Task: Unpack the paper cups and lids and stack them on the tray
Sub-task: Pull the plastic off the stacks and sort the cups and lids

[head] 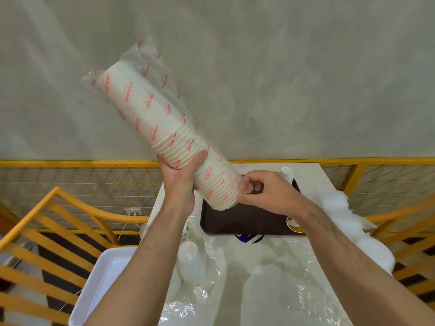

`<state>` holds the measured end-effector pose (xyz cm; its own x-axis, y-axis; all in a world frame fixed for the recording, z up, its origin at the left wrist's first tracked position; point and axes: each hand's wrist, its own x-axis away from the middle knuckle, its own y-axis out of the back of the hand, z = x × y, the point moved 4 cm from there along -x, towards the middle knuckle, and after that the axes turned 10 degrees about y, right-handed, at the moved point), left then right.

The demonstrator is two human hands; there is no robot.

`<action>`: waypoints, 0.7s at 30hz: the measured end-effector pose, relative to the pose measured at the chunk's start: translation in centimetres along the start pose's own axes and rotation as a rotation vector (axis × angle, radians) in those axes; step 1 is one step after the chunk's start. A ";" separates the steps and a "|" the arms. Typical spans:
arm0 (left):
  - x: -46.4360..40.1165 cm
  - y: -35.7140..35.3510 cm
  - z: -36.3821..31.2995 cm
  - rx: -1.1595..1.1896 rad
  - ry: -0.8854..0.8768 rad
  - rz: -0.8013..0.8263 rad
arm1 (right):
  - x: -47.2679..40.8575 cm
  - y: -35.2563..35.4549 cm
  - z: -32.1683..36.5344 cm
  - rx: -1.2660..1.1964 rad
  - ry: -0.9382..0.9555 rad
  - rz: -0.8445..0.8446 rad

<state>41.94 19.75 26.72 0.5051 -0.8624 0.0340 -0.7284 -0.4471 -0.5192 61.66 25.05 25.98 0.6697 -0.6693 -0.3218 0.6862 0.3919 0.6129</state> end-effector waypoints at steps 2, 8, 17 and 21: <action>0.4 -0.5 0.1 0.006 -0.005 0.005 | 0.4 0.8 -0.3 0.060 0.033 -0.038; 0.8 -1.5 -0.2 0.057 -0.056 -0.020 | 2.1 0.9 -1.1 -0.137 -0.013 0.030; 1.8 -1.4 -0.1 0.001 -0.088 -0.037 | 3.3 1.9 -0.7 -0.141 0.073 0.096; 1.4 -0.6 -0.9 0.088 -0.068 -0.061 | 3.4 0.3 -1.9 -0.002 0.000 0.255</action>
<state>42.68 18.60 27.86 0.5794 -0.8149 0.0112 -0.6535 -0.4728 -0.5911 64.69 24.11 23.66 0.8211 -0.5487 -0.1575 0.4959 0.5489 0.6730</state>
